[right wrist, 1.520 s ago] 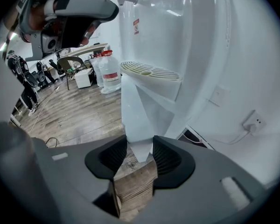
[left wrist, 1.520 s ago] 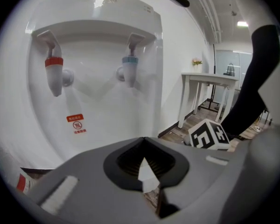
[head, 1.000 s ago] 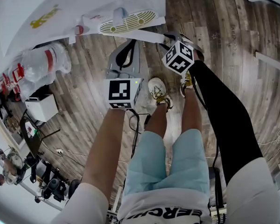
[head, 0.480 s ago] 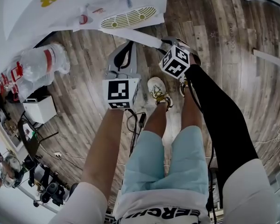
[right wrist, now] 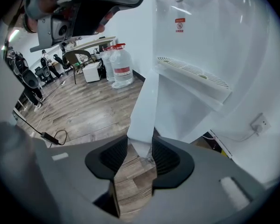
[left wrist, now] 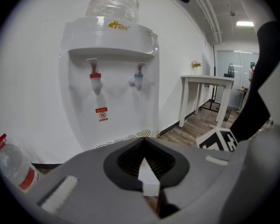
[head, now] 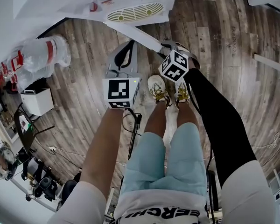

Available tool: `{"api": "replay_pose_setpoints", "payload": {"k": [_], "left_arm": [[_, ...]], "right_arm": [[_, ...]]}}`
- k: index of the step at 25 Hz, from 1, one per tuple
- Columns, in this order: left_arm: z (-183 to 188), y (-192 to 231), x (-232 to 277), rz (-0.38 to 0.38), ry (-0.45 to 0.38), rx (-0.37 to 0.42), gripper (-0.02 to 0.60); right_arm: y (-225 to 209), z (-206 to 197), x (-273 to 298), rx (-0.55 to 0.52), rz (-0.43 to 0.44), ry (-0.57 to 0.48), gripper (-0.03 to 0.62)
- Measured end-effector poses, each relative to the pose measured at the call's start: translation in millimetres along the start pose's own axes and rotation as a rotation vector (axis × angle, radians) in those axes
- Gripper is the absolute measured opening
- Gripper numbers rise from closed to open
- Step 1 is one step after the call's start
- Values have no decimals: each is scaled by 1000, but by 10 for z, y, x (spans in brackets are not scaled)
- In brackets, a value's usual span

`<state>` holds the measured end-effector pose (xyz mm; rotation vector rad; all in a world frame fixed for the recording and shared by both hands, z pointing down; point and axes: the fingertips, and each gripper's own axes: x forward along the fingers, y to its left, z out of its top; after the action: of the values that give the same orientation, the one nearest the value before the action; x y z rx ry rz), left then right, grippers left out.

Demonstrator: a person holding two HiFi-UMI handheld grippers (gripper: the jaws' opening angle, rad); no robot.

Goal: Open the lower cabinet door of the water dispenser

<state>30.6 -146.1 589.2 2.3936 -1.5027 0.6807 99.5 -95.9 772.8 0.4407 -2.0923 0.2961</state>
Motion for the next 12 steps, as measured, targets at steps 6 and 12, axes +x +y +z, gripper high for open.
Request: {"api": "replay_pose_setpoints", "payload": {"k": [6, 12], "left_arm": [[36, -33, -112, 45, -5, -20, 57], [5, -153, -229, 100, 9, -26, 57]], "right_arm": [[142, 27, -6, -63, 11, -31, 166], [293, 57, -52, -74, 56, -74, 166]]}}
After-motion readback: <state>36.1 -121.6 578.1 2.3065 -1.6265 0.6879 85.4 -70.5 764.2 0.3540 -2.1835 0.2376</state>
